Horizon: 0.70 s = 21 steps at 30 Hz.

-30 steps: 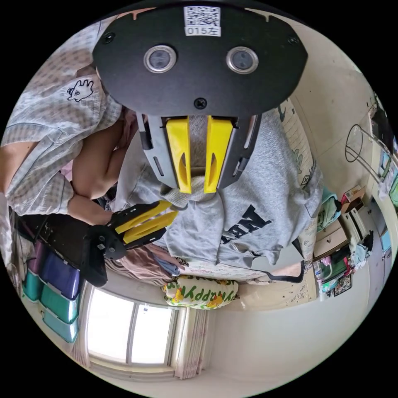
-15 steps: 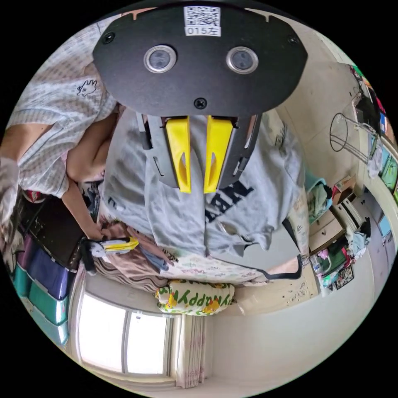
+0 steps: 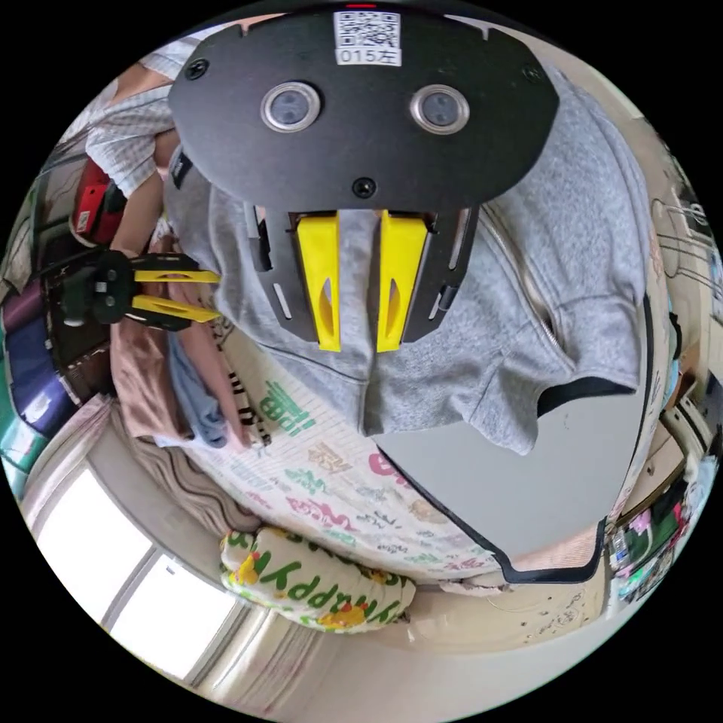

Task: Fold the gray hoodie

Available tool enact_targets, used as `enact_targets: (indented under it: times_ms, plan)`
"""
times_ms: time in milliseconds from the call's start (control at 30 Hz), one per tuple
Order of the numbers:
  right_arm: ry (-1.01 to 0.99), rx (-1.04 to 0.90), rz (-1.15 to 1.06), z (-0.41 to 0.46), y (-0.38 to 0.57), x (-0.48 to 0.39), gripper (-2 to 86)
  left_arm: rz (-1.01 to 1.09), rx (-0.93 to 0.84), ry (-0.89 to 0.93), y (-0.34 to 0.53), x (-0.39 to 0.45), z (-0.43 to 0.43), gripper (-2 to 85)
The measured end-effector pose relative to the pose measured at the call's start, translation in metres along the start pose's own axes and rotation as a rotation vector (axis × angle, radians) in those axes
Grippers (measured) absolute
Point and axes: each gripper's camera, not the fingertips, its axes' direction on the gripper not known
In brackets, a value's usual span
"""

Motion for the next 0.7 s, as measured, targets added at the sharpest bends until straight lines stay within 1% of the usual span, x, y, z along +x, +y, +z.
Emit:
enact_targets:
  times_ms: [167,333,433,533,567,633,700]
  plan:
    - [0.002,0.082,-0.041,-0.010,0.021,0.000,9.4,0.042,-0.039,0.028,-0.038,0.024,0.028,8.2]
    - [0.045,0.041,-0.085,-0.003,0.023,-0.005,8.9,0.074,-0.034,-0.019,-0.052,0.048,0.037,7.1]
    - [0.054,0.037,-0.066,0.000,0.021,-0.001,8.3,0.078,-0.008,-0.023,-0.056,0.059,0.033,3.6]
    - [0.108,0.035,-0.007,0.005,0.020,0.005,4.0,0.067,0.033,-0.019,-0.063,0.070,0.027,1.7]
    - [0.094,0.039,-0.003,0.004,0.021,0.008,0.9,0.061,0.046,-0.022,-0.066,0.074,0.026,1.4]
    - [0.090,0.045,0.005,0.004,0.022,0.011,-0.2,0.061,0.049,-0.037,-0.071,0.082,0.028,1.2]
    - [0.130,0.000,-0.001,0.011,0.021,0.010,-0.7,0.071,0.020,-0.080,-0.077,0.091,0.037,1.5]
